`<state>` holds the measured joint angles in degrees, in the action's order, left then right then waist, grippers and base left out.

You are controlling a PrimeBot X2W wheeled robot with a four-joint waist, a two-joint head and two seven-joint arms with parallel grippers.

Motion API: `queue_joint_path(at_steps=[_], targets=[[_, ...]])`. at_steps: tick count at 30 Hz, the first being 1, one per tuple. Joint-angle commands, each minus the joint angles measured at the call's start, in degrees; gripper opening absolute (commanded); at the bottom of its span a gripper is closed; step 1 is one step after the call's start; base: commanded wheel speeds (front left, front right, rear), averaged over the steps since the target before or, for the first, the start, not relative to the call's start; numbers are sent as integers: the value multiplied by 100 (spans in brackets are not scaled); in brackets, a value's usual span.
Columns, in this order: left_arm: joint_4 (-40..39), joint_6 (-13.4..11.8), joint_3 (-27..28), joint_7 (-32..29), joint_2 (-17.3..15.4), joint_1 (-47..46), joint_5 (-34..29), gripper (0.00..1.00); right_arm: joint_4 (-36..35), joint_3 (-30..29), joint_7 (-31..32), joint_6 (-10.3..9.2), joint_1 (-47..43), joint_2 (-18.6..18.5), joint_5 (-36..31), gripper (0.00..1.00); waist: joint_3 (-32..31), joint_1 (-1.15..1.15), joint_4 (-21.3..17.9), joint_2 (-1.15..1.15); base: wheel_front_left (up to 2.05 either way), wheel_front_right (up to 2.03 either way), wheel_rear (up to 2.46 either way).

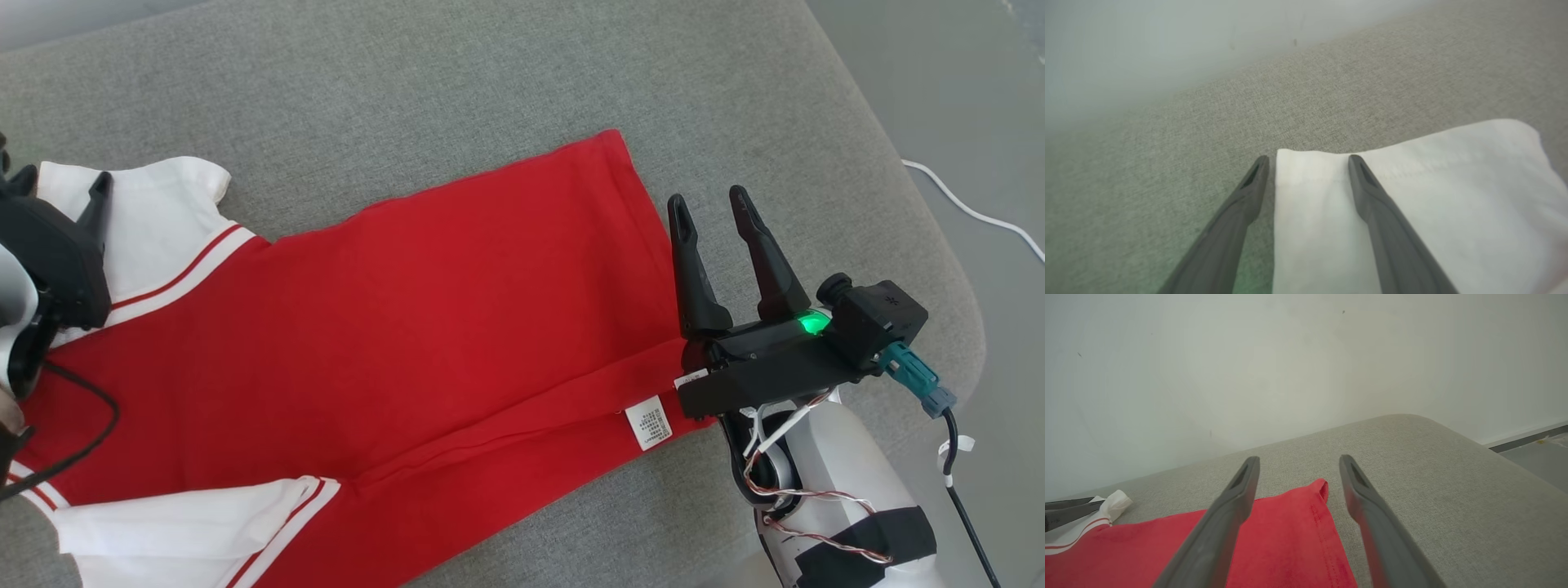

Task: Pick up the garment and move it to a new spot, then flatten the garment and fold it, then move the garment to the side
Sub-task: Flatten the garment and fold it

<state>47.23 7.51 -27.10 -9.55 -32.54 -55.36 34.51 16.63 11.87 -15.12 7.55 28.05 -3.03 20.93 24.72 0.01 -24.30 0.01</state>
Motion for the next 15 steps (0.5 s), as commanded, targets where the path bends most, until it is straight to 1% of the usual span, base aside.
queue_joint_path(at_steps=[1,4,5,6,7,8,11,15], targets=[[93,-9,-2,-48,7,-36,45,100,-10,4,-5,-14,-24,23,0,100,1,-1,-1,-1,0,0,0],[291,-34,-29,-78,48,-166,22,100,21,-12,-5,-14,37,23,-15,100,16,-1,6,-1,0,0,0],[352,-32,-10,-104,105,-187,107,100,28,4,-5,-14,63,23,-28,100,21,-1,7,-1,0,0,0],[414,-28,22,-143,168,-193,207,98,46,13,-5,-14,79,23,-40,100,18,-1,13,-1,0,0,0],[450,-23,19,-143,192,-228,246,44,73,17,-5,-14,85,22,-36,100,14,-1,23,-1,0,0,0],[468,-20,-4,-98,195,-273,232,0,135,14,-5,-14,85,21,-20,100,1,-1,40,-1,0,0,0],[487,-13,-75,29,238,-311,246,0,435,45,-5,-14,146,0,-15,100,-71,-1,117,-1,0,0,0],[315,-7,-151,418,274,-376,265,0,895,26,-5,-14,416,-154,20,100,-178,-1,269,-1,0,0,0]])
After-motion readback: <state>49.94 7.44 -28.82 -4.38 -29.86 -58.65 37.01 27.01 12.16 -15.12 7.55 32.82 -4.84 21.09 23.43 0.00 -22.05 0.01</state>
